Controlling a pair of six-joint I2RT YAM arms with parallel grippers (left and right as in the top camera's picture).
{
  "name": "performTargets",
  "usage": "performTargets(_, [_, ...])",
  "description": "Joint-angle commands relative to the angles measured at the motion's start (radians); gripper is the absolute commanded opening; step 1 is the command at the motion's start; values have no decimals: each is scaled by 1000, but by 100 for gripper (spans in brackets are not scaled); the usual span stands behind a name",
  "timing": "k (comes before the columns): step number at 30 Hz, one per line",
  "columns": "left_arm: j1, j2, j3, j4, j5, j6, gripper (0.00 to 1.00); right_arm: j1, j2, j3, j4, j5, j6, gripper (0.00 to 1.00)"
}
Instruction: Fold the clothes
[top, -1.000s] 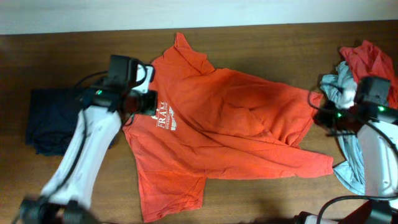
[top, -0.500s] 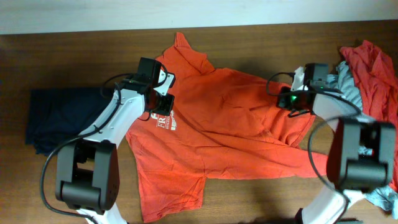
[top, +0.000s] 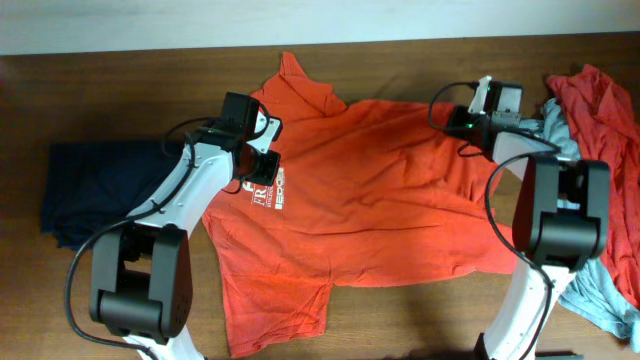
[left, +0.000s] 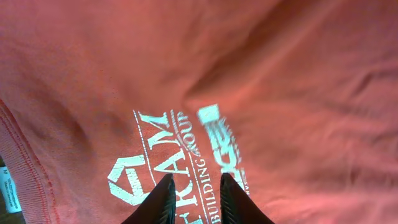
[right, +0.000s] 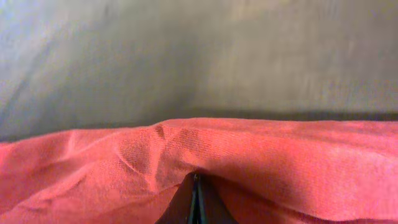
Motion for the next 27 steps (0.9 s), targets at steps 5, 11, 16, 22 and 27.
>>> performTargets(5, [0, 5, 9, -3, 14, 16, 26, 2, 118, 186, -43, 103, 6, 4])
performTargets(11, [0, 5, 10, 17, 12, 25, 59, 2, 113, 495, -420, 96, -94, 4])
performTargets(16, [0, 5, 25, 139, 7, 24, 76, 3, 79, 752, -831, 96, -129, 5])
performTargets(22, [1, 16, 30, 394, 7, 66, 61, 5, 72, 933, -1201, 10, -128, 9])
performTargets(27, [13, 100, 39, 479, 7, 96, 55, 16, 72, 932, -1334, -100, -130, 9])
